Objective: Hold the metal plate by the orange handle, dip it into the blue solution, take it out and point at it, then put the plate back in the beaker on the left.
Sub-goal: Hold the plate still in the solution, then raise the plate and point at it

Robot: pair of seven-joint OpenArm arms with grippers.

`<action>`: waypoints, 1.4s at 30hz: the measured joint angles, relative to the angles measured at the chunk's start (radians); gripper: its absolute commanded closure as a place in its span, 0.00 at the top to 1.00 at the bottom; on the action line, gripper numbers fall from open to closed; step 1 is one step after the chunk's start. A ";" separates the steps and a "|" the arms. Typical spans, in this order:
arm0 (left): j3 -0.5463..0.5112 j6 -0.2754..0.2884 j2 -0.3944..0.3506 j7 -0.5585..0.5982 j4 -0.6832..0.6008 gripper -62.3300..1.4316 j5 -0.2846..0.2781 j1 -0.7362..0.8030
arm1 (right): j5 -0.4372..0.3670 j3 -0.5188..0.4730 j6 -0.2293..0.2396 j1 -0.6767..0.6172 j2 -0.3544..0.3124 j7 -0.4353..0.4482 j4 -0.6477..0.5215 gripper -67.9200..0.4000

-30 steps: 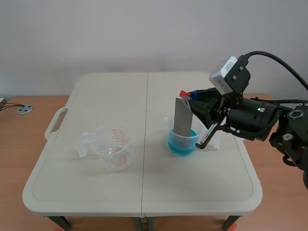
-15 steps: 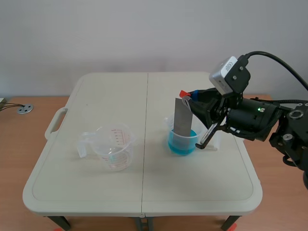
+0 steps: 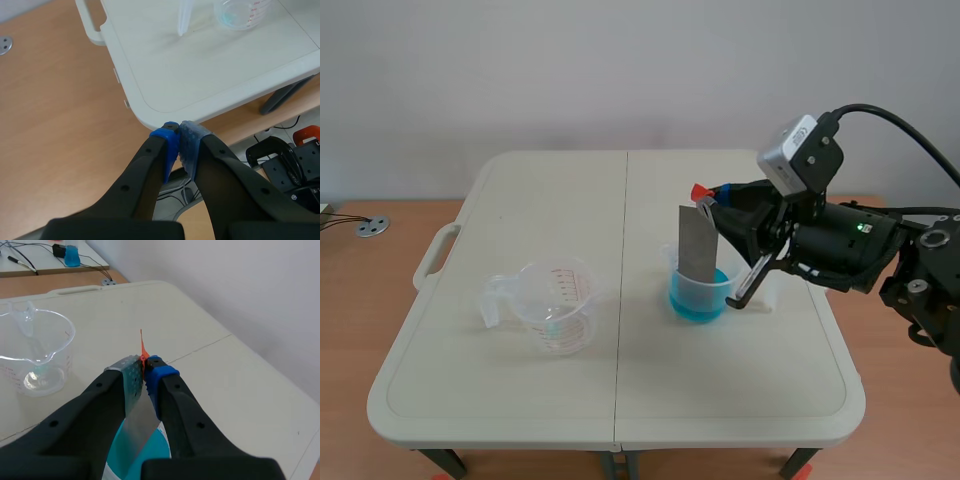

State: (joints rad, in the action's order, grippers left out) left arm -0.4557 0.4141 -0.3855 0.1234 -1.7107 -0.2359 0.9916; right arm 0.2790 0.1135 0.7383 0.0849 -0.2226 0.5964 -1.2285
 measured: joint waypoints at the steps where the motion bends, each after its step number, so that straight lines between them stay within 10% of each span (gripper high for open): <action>1: 0.000 0.000 0.000 0.000 0.000 0.05 0.000 0.000 | 0.000 0.000 0.000 0.000 -0.002 0.009 0.000 0.03; 27: 0.001 0.004 0.000 0.001 0.000 0.05 0.000 -0.013 | 0.002 -0.060 0.002 0.000 -0.067 0.061 -0.221 0.03; 42: 0.170 0.051 -0.029 -0.150 0.000 0.05 0.056 -0.414 | -0.001 -0.090 0.002 -0.001 -0.072 0.080 -0.319 0.03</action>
State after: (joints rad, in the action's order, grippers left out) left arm -0.2855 0.4652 -0.4145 -0.0261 -1.7107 -0.1799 0.5777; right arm 0.2779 0.0235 0.7399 0.0841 -0.2943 0.6765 -1.5475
